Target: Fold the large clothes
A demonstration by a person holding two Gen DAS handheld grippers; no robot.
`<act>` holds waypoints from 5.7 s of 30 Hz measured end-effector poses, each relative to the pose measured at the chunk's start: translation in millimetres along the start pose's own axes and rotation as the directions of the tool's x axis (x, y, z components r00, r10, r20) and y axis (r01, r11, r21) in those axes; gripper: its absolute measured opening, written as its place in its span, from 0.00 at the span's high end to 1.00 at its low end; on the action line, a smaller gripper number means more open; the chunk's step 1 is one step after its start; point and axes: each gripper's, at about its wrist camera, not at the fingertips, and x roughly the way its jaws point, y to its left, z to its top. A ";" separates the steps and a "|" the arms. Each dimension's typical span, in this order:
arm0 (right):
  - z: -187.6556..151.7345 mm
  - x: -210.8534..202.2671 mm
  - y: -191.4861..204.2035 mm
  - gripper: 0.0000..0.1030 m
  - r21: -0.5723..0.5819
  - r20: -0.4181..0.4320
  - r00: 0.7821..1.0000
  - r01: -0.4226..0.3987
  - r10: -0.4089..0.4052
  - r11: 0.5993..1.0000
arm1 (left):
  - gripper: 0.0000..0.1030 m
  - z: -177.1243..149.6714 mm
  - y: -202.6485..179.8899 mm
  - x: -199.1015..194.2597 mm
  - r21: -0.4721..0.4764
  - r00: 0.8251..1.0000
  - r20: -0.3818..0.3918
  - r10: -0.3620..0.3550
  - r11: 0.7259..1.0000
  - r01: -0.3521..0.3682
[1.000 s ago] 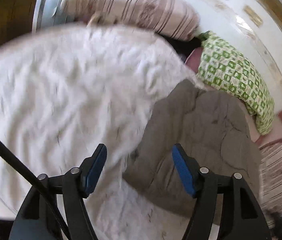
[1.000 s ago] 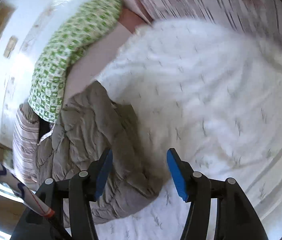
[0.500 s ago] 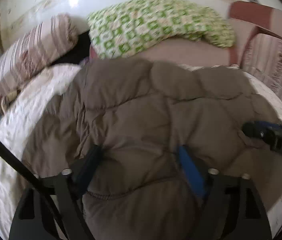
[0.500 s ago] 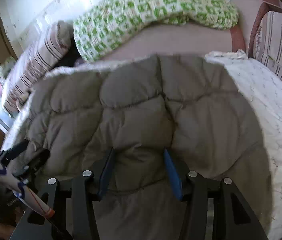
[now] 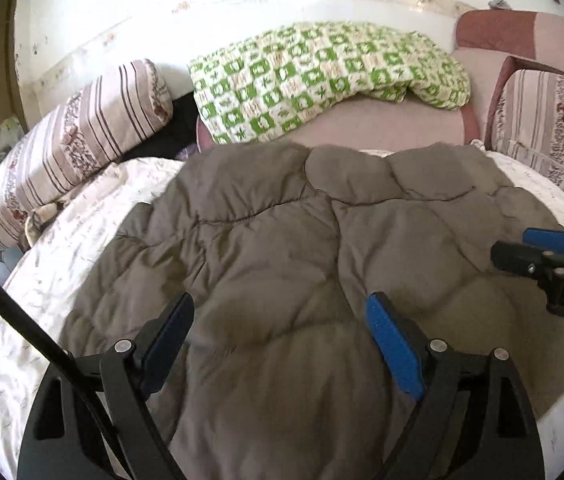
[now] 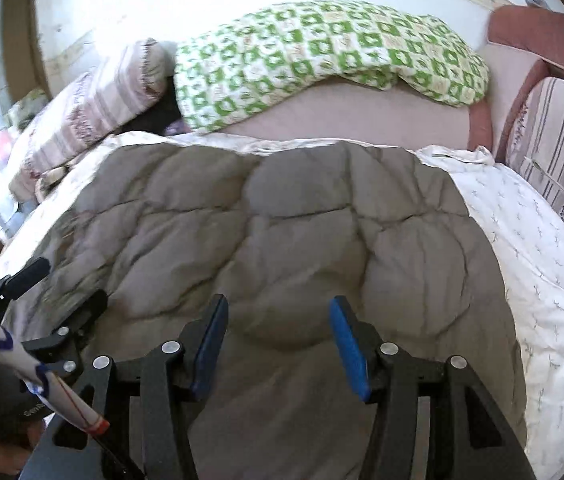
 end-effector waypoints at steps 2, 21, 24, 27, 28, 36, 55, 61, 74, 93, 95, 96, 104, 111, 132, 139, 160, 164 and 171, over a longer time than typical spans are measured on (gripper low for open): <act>-4.6 -6.4 8.3 0.44 -0.010 -0.004 1.000 -0.001 0.001 1.000 | 0.14 -5.6 0.6 -10.7 0.005 1.000 0.003 0.012 1.000 -0.012; -63.5 -1.0 15.3 0.40 -0.028 -0.061 0.991 0.115 -0.116 0.993 | 0.14 -60.5 27.4 -26.9 -0.107 0.990 -0.119 0.069 0.991 -0.082; -65.4 1.4 16.8 0.40 -0.050 -0.061 0.990 0.121 -0.124 0.991 | 0.13 -60.2 26.4 -24.2 -0.104 0.990 -0.122 0.070 0.991 -0.083; -66.3 0.0 15.8 0.39 -0.050 -0.061 0.991 0.115 -0.118 0.992 | 0.13 -60.0 26.7 -24.7 -0.109 0.990 -0.124 0.067 0.991 -0.081; -66.3 -1.5 15.2 0.39 -0.044 -0.058 0.992 0.112 -0.115 0.993 | 0.13 -59.7 26.6 -24.5 -0.108 0.990 -0.125 0.066 0.991 -0.080; -61.4 -41.6 -18.0 0.39 0.058 0.045 0.977 0.205 -0.208 0.977 | 0.13 -59.3 29.2 -25.6 -0.116 0.990 -0.132 0.051 0.991 -0.067; -64.4 -40.2 -45.0 0.36 0.162 0.024 0.959 0.274 -0.281 0.948 | 0.12 -50.3 55.6 -42.8 -0.183 0.993 -0.048 0.109 0.976 -0.116; -61.8 -33.5 -32.1 0.36 0.108 0.054 0.956 0.283 -0.290 0.953 | 0.12 -55.3 81.6 -21.3 -0.250 0.985 -0.137 0.107 0.958 -0.139; -66.7 -55.7 -23.3 0.35 0.110 0.120 0.957 0.250 -0.263 0.962 | 0.11 -57.9 69.8 -37.6 -0.213 0.982 -0.089 0.168 0.960 -0.184; -90.9 -43.2 -19.3 0.35 0.101 0.025 0.969 0.242 -0.246 0.965 | 0.11 -70.4 58.3 -45.3 -0.188 0.975 -0.115 0.191 0.959 -0.210; -92.0 -52.9 -11.9 0.35 0.080 0.053 0.968 0.241 -0.246 0.967 | 0.11 -70.7 57.5 -50.6 -0.187 0.976 -0.108 0.188 0.960 -0.206; -91.9 -59.2 -7.8 0.35 0.071 0.074 0.966 0.242 -0.247 0.968 | 0.11 -71.0 56.8 -54.7 -0.188 0.977 -0.102 0.187 0.961 -0.204; -104.1 -119.1 25.2 0.34 0.049 0.206 0.961 0.181 -0.187 0.982 | 0.11 -67.8 49.0 -99.0 -0.202 0.986 -0.022 0.162 0.966 -0.163; -112.7 -163.3 40.0 0.31 0.057 0.266 0.952 0.144 -0.154 0.988 | 0.11 -61.1 43.7 -152.8 -0.210 0.988 0.071 0.139 0.970 -0.122; -132.1 -190.5 77.1 0.15 -0.030 0.284 0.931 0.246 -0.228 0.969 | 0.03 -71.3 45.8 -205.5 -0.193 0.979 0.123 0.164 0.971 -0.138; -135.8 -173.8 79.8 0.13 -0.036 0.254 0.924 0.306 -0.287 0.951 | 0.03 -78.3 46.4 -201.1 -0.155 0.980 0.123 0.157 0.978 -0.138; -138.2 -148.6 83.2 0.10 -0.073 0.201 0.921 0.354 -0.334 0.932 | 0.03 -100.7 44.3 -149.7 -0.110 0.974 -0.085 0.211 0.969 -0.220; -138.3 -144.0 82.0 0.10 -0.076 0.192 0.920 0.361 -0.342 0.929 | 0.03 -101.3 45.5 -144.9 -0.113 0.973 -0.095 0.209 0.969 -0.219; -136.9 -136.3 79.7 0.10 -0.078 0.182 0.920 0.365 -0.346 0.928 | 0.03 -102.0 43.8 -139.1 -0.100 0.973 -0.111 0.200 0.972 -0.211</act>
